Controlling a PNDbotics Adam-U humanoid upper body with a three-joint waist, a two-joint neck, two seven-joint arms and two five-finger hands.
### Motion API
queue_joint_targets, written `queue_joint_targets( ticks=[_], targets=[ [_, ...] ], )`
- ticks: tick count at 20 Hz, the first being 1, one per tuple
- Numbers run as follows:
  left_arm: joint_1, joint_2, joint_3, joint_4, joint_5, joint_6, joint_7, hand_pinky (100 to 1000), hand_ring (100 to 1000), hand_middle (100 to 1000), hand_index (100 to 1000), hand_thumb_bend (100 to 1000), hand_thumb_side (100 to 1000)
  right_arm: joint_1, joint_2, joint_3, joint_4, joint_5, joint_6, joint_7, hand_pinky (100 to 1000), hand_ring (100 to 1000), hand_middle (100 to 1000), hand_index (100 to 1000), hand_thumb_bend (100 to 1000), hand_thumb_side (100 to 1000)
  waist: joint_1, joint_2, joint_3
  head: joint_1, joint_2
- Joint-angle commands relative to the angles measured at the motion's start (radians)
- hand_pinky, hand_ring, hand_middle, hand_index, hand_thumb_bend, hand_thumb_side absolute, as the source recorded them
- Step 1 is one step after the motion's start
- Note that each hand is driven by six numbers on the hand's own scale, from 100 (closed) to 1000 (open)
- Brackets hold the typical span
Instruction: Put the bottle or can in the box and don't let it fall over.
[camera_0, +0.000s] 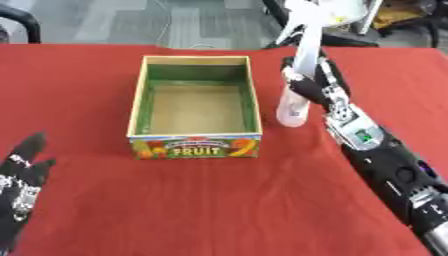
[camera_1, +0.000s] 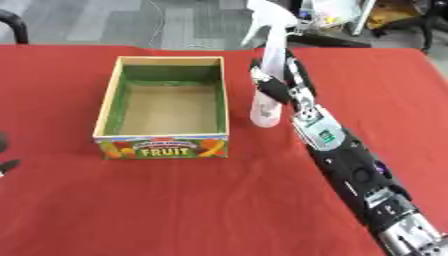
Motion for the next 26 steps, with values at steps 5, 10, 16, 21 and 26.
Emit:
queue_joint_targets(
  ticks=[5, 10, 16, 21, 26],
  targets=[
    [-0.014, 0.006, -0.002, -0.018, 0.005, -0.001, -0.001, 871, 1000, 925, 889, 516, 738, -0.018, -0.006, -0.005, -0.003, -0.03, 0.001, -0.037, 503, 505, 619, 567, 100, 100, 0.002, -0.01, 0.003, -0.004, -0.012],
    [-0.014, 0.006, -0.002, -0.017, 0.005, -0.001, -0.001, 871, 1000, 925, 888, 515, 739, -0.017, -0.002, -0.004, 0.0, -0.072, -0.017, -0.087, 388, 386, 467, 362, 100, 238, 0.002, -0.009, 0.003, -0.005, -0.011],
    [-0.014, 0.006, -0.003, -0.017, 0.005, 0.0, -0.001, 870, 1000, 925, 888, 514, 739, -0.029, -0.003, 0.008, -0.032, -0.07, -0.023, -0.143, 354, 357, 385, 253, 100, 463, 0.003, -0.009, 0.003, -0.007, -0.01],
    [-0.015, 0.006, -0.004, -0.018, 0.006, 0.0, -0.003, 870, 1000, 924, 888, 515, 739, -0.064, -0.006, 0.019, -0.078, -0.072, -0.01, -0.132, 352, 356, 376, 246, 100, 470, 0.004, -0.01, 0.005, -0.009, -0.01],
    [-0.017, 0.005, -0.008, -0.018, 0.006, 0.0, -0.006, 870, 1000, 924, 888, 514, 739, -0.152, -0.026, 0.041, -0.121, -0.065, 0.025, -0.091, 351, 356, 377, 248, 100, 470, 0.005, -0.01, 0.018, -0.02, -0.015]
  ],
)
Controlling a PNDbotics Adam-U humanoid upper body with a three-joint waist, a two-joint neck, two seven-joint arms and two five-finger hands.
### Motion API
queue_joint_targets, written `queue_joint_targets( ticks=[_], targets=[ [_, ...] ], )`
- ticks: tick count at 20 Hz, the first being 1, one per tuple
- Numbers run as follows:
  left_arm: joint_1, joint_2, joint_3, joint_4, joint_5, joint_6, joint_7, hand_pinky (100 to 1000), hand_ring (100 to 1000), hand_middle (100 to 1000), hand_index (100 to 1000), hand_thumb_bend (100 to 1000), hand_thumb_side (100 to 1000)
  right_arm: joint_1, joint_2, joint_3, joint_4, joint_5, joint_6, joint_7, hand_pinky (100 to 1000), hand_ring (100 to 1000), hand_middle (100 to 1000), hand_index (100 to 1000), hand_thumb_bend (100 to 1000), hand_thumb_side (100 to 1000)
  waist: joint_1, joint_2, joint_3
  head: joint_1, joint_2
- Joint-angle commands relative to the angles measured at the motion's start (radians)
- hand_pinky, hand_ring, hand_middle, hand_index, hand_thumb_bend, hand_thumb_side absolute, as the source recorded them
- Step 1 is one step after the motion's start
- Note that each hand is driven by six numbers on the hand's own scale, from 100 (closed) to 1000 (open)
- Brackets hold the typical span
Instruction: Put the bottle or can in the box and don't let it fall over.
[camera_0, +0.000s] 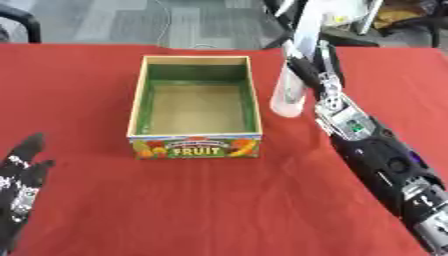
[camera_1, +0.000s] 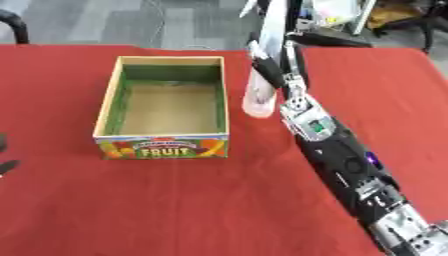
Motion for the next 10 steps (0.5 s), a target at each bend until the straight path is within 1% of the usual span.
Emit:
queue_joint_targets(
  ticks=[1, 6, 10],
  targets=[
    [-0.014, 0.005, -0.003, -0.018, 0.004, -0.001, -0.006, 870, 1000, 924, 888, 514, 739, -0.064, -0.04, 0.01, -0.048, 0.007, 0.025, 0.027, 351, 357, 378, 248, 100, 470, 0.002, -0.011, 0.007, -0.012, -0.016],
    [-0.024, 0.003, -0.01, -0.021, 0.006, -0.002, -0.012, 870, 1000, 923, 888, 515, 738, -0.155, -0.04, 0.02, -0.061, 0.042, 0.064, 0.066, 353, 358, 380, 251, 100, 470, -0.001, -0.006, 0.042, -0.044, -0.029],
    [-0.03, 0.001, -0.012, -0.024, 0.007, -0.001, -0.016, 870, 1000, 923, 888, 516, 738, -0.189, -0.008, 0.023, -0.031, 0.058, 0.069, 0.073, 358, 363, 383, 255, 100, 470, -0.001, 0.001, 0.072, -0.07, -0.04]
  ],
)
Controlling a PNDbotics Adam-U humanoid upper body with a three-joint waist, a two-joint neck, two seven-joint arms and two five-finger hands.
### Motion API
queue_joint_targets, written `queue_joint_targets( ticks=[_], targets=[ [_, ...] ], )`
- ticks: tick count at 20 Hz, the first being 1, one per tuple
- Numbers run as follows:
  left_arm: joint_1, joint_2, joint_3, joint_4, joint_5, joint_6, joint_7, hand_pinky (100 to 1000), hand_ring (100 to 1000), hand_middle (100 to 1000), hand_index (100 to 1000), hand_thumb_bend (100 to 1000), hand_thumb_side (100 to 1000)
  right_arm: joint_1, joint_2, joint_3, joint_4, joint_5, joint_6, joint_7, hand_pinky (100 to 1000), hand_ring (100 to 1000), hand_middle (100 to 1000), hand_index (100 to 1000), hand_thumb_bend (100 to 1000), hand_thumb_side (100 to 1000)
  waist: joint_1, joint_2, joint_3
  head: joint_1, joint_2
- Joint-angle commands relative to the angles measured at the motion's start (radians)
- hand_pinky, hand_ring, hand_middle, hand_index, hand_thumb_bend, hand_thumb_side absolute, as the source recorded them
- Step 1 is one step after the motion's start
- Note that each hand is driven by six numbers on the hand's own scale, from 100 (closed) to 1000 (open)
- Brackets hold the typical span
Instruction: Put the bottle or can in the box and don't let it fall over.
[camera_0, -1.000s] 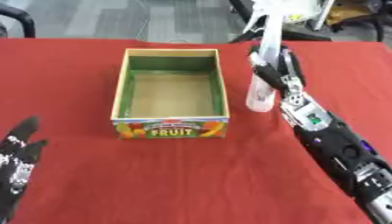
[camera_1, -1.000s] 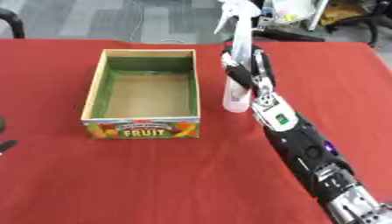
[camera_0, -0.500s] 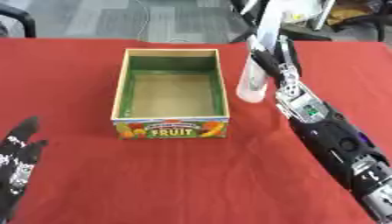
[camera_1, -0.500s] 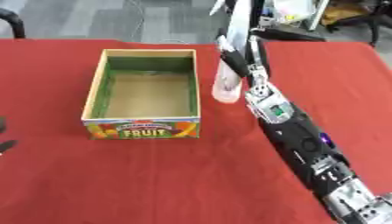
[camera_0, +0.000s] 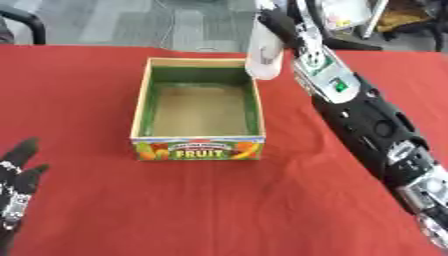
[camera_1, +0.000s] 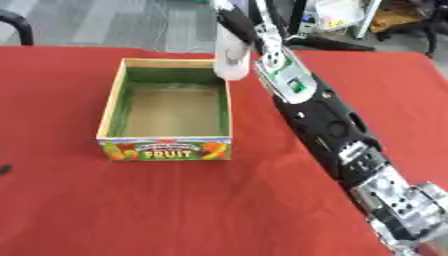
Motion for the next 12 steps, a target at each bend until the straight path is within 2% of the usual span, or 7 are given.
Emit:
queue_joint_targets(
  ticks=[1, 7, 8, 11, 12],
  targets=[
    [-0.016, 0.001, -0.002, -0.024, 0.006, -0.001, -0.004, 870, 1000, 923, 888, 515, 737, -0.034, 0.014, -0.001, 0.016, 0.01, -0.002, 0.004, 359, 363, 383, 255, 100, 470, 0.005, -0.007, 0.009, -0.021, -0.021],
    [-0.019, 0.0, -0.002, -0.026, 0.007, 0.0, -0.004, 870, 1000, 922, 888, 515, 737, -0.041, 0.053, 0.004, 0.073, 0.005, -0.034, 0.003, 363, 366, 384, 257, 100, 470, 0.007, -0.005, 0.016, -0.027, -0.025],
    [-0.02, -0.001, -0.002, -0.026, 0.007, 0.0, -0.004, 870, 1000, 922, 888, 515, 738, -0.04, 0.055, 0.005, 0.077, 0.005, -0.035, 0.003, 413, 393, 409, 286, 100, 470, 0.007, -0.004, 0.017, -0.03, -0.027],
    [-0.023, -0.005, -0.005, -0.026, 0.008, 0.001, -0.008, 870, 1000, 922, 888, 515, 738, -0.003, 0.112, 0.022, 0.117, -0.009, -0.055, -0.001, 454, 424, 443, 327, 100, 470, 0.01, 0.001, 0.022, -0.046, -0.032],
    [-0.023, -0.005, -0.005, -0.025, 0.008, 0.001, -0.007, 870, 1000, 922, 888, 515, 739, 0.004, 0.134, 0.024, 0.132, 0.0, -0.068, -0.002, 474, 441, 460, 348, 100, 401, 0.01, 0.001, 0.019, -0.044, -0.032]
  ],
)
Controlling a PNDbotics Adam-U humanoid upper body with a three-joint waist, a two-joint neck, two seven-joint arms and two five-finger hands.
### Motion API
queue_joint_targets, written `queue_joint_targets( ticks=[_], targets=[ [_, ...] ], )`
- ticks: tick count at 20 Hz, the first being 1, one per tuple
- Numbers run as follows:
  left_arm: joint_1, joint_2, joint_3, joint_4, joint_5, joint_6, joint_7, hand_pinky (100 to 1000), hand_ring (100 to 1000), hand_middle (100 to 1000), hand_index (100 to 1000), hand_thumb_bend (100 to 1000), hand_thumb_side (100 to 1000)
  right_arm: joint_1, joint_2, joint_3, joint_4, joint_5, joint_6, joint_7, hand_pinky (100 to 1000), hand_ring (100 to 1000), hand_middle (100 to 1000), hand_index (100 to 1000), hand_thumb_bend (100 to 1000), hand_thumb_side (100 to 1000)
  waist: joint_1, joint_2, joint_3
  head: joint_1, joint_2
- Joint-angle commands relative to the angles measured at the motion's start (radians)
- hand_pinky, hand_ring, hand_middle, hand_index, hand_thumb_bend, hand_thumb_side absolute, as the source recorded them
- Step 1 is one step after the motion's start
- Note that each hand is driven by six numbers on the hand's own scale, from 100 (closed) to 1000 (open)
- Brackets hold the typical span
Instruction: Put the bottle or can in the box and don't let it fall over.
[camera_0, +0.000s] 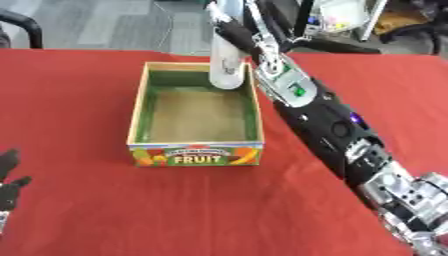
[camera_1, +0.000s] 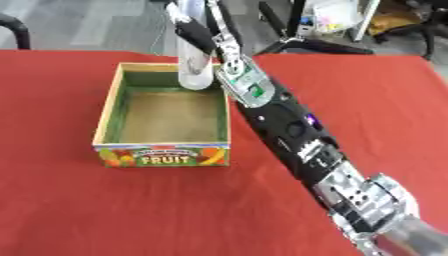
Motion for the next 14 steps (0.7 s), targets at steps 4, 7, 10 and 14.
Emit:
queue_joint_targets(
  ticks=[4, 7, 10, 14],
  targets=[
    [-0.008, 0.004, -0.001, -0.019, 0.003, -0.001, -0.003, 869, 1000, 922, 888, 515, 739, 0.022, 0.083, 0.005, 0.061, 0.054, -0.073, -0.012, 518, 486, 511, 406, 100, 470, 0.005, -0.012, -0.011, -0.001, -0.017],
    [-0.007, 0.004, 0.001, -0.019, 0.002, -0.001, -0.001, 870, 1000, 922, 888, 516, 739, 0.033, 0.091, 0.009, 0.068, 0.097, -0.09, -0.011, 561, 541, 571, 467, 100, 470, 0.007, -0.012, -0.015, -0.001, -0.018],
    [-0.006, 0.004, 0.001, -0.019, 0.002, -0.001, -0.001, 870, 1000, 922, 888, 517, 739, 0.034, 0.083, 0.012, 0.059, 0.145, -0.097, 0.005, 644, 692, 743, 619, 100, 470, 0.008, -0.013, -0.019, -0.001, -0.018],
    [-0.005, 0.004, 0.001, -0.018, 0.002, -0.001, -0.002, 871, 1000, 921, 888, 518, 739, 0.031, 0.071, 0.008, 0.041, 0.211, -0.094, 0.049, 747, 853, 935, 839, 100, 558, 0.008, -0.015, -0.022, -0.001, -0.019]
  ],
)
